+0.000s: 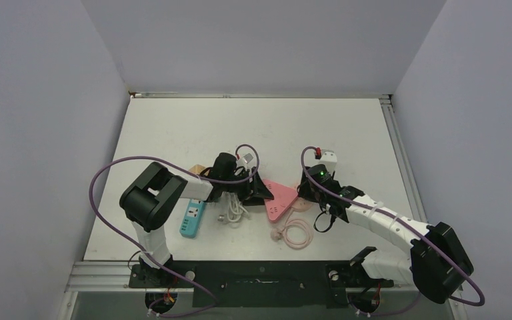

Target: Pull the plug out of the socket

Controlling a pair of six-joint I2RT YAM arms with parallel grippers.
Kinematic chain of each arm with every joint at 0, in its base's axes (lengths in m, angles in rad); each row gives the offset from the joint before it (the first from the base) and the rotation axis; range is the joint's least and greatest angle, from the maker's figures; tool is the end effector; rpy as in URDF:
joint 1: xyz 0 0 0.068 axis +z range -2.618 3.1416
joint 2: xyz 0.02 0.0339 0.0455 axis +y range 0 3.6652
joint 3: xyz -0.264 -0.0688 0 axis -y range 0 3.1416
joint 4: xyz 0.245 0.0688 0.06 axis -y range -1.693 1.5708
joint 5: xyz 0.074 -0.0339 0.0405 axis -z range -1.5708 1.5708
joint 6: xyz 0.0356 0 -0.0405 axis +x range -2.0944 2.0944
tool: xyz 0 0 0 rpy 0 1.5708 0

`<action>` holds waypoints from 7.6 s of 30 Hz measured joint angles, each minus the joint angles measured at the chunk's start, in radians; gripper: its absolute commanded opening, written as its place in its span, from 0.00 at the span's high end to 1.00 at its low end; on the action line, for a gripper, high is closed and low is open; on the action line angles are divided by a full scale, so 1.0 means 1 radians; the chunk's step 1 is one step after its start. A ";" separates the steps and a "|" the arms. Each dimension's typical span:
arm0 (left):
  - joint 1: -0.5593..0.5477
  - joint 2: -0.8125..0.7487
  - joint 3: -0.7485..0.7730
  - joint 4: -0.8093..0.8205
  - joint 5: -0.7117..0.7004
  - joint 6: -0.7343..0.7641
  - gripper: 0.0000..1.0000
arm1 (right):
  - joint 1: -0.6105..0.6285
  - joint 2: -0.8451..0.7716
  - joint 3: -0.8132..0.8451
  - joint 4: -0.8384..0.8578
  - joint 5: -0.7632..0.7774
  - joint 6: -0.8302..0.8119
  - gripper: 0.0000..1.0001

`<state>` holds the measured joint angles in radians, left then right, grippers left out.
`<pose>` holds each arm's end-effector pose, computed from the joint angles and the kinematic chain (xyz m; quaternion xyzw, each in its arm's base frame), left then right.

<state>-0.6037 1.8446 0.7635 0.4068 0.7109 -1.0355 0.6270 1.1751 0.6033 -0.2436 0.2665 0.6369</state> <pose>0.2654 -0.2113 0.1166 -0.0337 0.8576 -0.5110 0.0481 0.1926 0.1279 0.1961 0.0536 0.9210 0.1163 0.3679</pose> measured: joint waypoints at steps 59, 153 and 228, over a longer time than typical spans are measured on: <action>-0.021 0.032 -0.021 0.076 0.028 -0.062 0.53 | 0.000 0.032 -0.005 0.052 0.040 0.004 0.76; -0.006 0.058 0.021 0.042 0.079 -0.019 0.58 | -0.011 0.037 -0.005 0.064 0.029 0.018 0.76; 0.475 -0.219 0.032 -0.259 -0.196 0.189 0.86 | -0.011 0.040 -0.008 0.074 0.046 0.008 0.76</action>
<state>-0.1291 1.6253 0.7952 0.1474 0.5148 -0.8467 0.6159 1.2156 0.5957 -0.1699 0.3126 0.6449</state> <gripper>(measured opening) 0.316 0.327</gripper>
